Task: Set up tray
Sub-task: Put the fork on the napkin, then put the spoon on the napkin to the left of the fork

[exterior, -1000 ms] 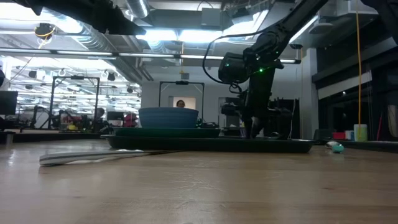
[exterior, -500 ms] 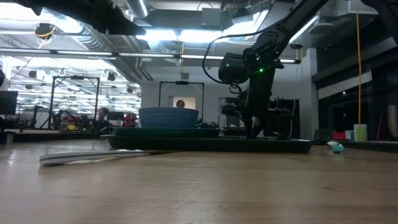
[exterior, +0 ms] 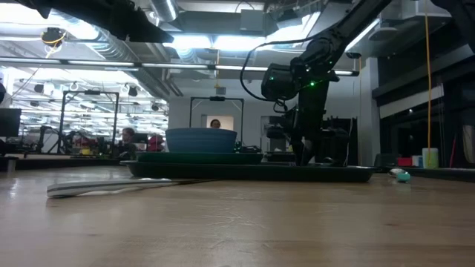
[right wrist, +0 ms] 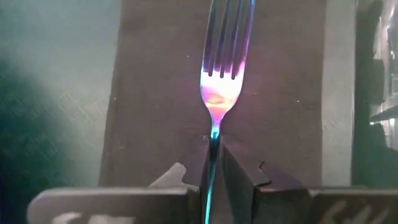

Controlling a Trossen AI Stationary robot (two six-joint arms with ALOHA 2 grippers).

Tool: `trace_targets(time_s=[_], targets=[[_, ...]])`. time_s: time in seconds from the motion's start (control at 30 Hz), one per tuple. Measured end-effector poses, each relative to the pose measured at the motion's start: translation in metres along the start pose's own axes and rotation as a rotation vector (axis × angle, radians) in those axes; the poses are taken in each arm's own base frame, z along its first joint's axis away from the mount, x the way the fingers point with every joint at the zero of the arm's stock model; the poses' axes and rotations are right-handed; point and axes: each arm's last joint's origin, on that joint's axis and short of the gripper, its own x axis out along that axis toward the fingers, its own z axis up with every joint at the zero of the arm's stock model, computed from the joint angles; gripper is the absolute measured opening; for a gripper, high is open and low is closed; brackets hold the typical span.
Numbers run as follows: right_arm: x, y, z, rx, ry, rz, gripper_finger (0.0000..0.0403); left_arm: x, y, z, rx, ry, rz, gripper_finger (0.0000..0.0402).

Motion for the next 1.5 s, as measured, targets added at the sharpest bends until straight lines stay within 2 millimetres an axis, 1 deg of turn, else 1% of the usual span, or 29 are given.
trace_targets(time_s=[0.63,0.8,1.0,1.23,1.33,1.5], targets=[[0.000,0.000,0.000,-0.143,-0.002,0.003,0.0045,0.000,0.000,0.000,0.000,0.000,0.000,0.0169],[0.000,0.000,0.000,-0.155,-0.002,0.003,0.0045,0.000,0.000,0.000,0.000,0.000,0.000,0.0169],[0.000,0.000,0.000,-0.095,-0.002,0.002,0.0045,0.000,0.000,0.000,0.000,0.002,-0.001,0.0169],[0.000,0.000,0.000,-0.073,0.002,0.007,0.0045,0.000,-0.001,-0.001,0.005,0.014,-0.006,0.0169],[-0.004,0.000,0.002,-0.066,-0.003,0.017,0.0045,0.000,-0.001,-0.001,0.005,0.014,-0.006,0.0169],[-0.018,-0.002,0.007,-0.055,-0.024,0.044,0.0045,0.000,-0.001,-0.001,0.005,0.014,-0.006,0.0169]])
